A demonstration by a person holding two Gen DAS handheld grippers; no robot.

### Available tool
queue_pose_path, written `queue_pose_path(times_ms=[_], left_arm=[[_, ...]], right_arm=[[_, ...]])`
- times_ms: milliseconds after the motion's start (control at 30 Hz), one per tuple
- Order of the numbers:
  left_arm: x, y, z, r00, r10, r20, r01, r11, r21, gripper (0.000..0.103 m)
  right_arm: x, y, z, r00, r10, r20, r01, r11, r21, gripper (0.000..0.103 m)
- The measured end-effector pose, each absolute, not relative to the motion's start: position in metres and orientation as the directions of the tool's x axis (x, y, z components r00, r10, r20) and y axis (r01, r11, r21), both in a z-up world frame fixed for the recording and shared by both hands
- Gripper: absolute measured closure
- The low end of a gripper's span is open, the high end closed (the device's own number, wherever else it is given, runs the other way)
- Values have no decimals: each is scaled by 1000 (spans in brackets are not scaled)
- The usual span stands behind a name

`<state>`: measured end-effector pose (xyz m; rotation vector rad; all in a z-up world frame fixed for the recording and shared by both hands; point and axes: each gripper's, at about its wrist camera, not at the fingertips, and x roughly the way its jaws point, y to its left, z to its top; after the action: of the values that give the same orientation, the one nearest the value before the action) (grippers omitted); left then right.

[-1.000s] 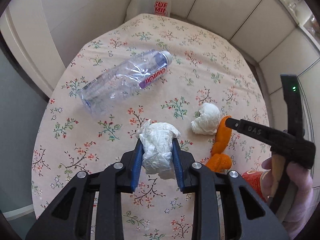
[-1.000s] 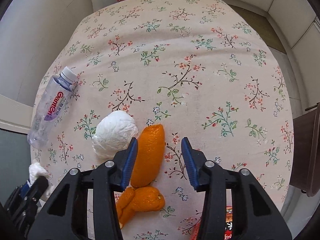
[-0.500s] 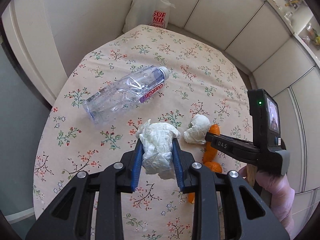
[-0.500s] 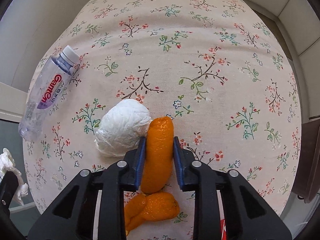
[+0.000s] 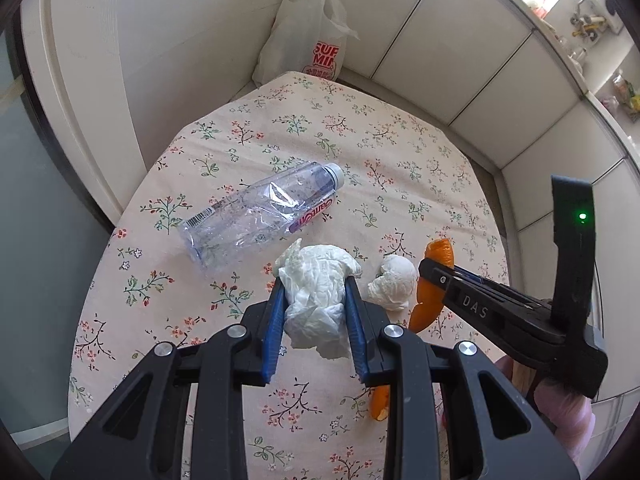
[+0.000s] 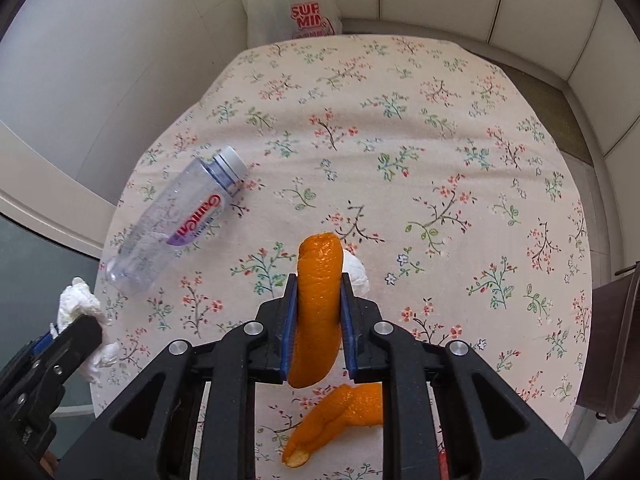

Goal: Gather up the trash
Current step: 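Lift the tissue and orange peel and carry both over the brown bin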

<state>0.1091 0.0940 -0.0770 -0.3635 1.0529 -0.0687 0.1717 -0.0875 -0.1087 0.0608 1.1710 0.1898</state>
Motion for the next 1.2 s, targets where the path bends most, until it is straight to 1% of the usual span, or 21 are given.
queue_pose_path(times_ms=[100,300,500,733,867,1000,1200], left_arm=[[108,100,-71,516,-225,-826,-125,935,-333,74],[103,109,-58,573,-190,-797,-139,936,-323,74],[95,110,-32,678,-143,-721,-128,943,-306,74],[86,91,-4,792,-117,-599,-75,955,-286,74],[85,75,4,823,-129,-553,-39,959,-282,74],[84,54,11,845,-151,-513,5,961,-275,74],[83,11,22,866,-209,-455,93,960,-265,73]], right_arm=[[168,-78,-94,422,216,-880,-150,974,168,85],[152,-62,-62,548,232,-803,-206,969,139,85],[134,-63,-35,674,223,-704,-213,972,104,85],[114,-90,-5,808,188,-559,-163,982,94,85],[102,-111,8,859,143,-491,-119,990,80,84],[92,-136,18,896,89,-435,-62,995,77,84],[80,-178,27,923,-1,-385,32,997,73,84]])
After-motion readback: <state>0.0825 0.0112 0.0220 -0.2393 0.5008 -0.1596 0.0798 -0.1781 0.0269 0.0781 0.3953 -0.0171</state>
